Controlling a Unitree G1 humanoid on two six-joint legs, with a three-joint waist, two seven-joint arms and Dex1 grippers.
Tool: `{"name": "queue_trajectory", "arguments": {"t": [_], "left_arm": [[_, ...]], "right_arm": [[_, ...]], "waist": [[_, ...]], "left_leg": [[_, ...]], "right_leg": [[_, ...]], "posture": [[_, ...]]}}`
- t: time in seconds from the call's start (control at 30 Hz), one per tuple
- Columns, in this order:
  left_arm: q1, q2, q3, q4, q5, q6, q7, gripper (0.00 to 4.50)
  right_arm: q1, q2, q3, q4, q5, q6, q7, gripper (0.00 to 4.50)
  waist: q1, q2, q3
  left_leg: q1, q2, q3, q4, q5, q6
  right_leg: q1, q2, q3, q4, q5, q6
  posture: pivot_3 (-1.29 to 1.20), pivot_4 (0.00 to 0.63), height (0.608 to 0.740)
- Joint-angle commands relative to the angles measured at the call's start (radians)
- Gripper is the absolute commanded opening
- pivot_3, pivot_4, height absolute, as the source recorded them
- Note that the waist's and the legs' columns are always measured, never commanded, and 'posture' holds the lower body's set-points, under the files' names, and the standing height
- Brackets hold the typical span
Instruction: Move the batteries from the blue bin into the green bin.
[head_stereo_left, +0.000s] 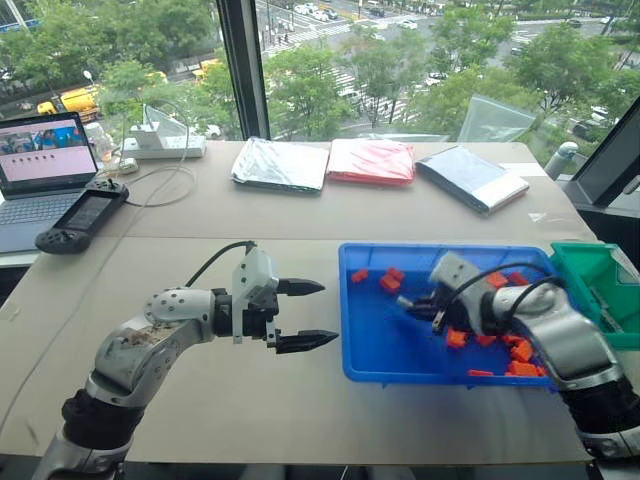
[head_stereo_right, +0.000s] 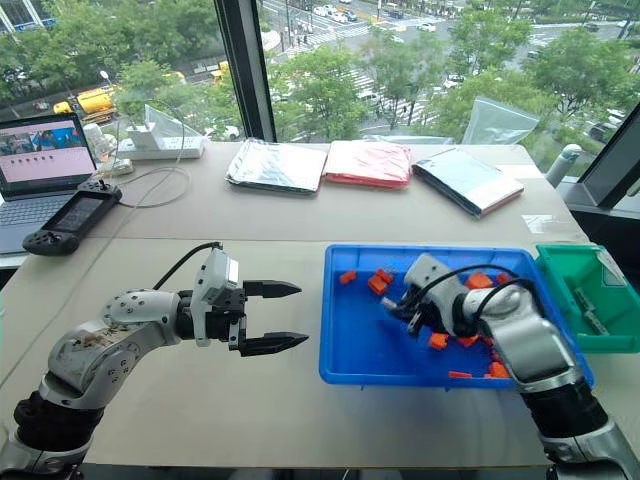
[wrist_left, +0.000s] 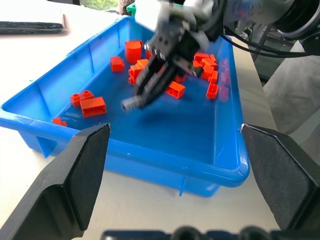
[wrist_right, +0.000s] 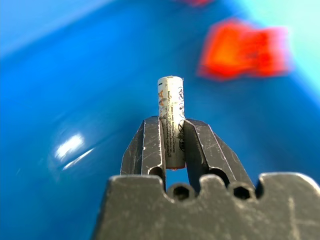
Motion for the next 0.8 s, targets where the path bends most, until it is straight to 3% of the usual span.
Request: {"name": "queue_trajectory", "arguments": {"t": [0.03, 0.23, 0.47, 0.53, 0.63, 0.8], "left_arm": [[-0.003, 0.006, 0.019, -0.032, -0.01, -0.015, -0.009, 4.5], [0.0, 0.003, 0.012, -0.036, -0.012, -0.012, -0.008, 4.5], [-0.004, 0.005, 0.013, -0.037, -0.016, -0.006, -0.009, 4.5], [-0.004, 0.008, 0.017, -0.037, -0.017, -0.005, -0.01, 4.5], [-0.003, 0.007, 0.018, -0.038, -0.018, -0.003, -0.006, 4.5], [0.0, 0.006, 0.02, -0.039, -0.015, -0.007, -0.001, 4.5]], "right_arm": [[-0.057, -0.02, -0.312, -0.05, -0.106, 0.099, -0.267, 0.25], [-0.038, 0.063, -0.436, -0.056, -0.216, 0.171, -0.523, 0.25], [0.008, 0.061, -0.452, 0.038, -0.262, 0.127, -0.633, 0.25], [-0.006, 0.047, -0.463, 0.068, -0.283, 0.099, -0.679, 1.27], [-0.021, 0.045, -0.462, 0.08, -0.281, 0.071, -0.704, 2.1], [-0.059, 0.049, -0.459, 0.057, -0.258, 0.014, -0.71, 3.92]], "waist": [[0.005, 0.0, 0.0], [-0.004, 0.0, 0.0], [-0.007, 0.002, 0.0], [-0.007, 0.002, 0.0], [-0.007, 0.002, -0.001], [-0.01, 0.002, -0.001]], "left_leg": [[-0.001, 0.0, 0.0, 0.0, 0.0, 0.0], [0.0, 0.0, 0.001, -0.001, 0.0, 0.0], [0.0, 0.0, 0.004, -0.001, 0.0, 0.0], [0.0, 0.0, 0.004, -0.001, 0.0, 0.0], [0.0, 0.0, 0.004, -0.001, 0.0, 0.0], [0.0, 0.0, 0.004, -0.001, 0.0, 0.0]], "right_leg": [[-0.001, 0.0, 0.0, 0.0, 0.0, 0.0], [-0.001, 0.001, 0.0, -0.001, 0.0, 0.0], [-0.002, 0.0, 0.003, 0.0, 0.0, 0.0], [-0.002, 0.001, 0.003, 0.0, 0.0, 0.0], [-0.002, 0.001, 0.003, 0.0, 0.0, 0.0], [-0.002, 0.001, 0.003, 0.0, 0.0, 0.0]], "posture": [[0.0, 0.15, 0.74], [0.0, 0.15, 0.74], [0.0, 0.15, 0.74], [0.0, 0.15, 0.74], [0.0, 0.15, 0.74], [0.0, 0.15, 0.74]]}}
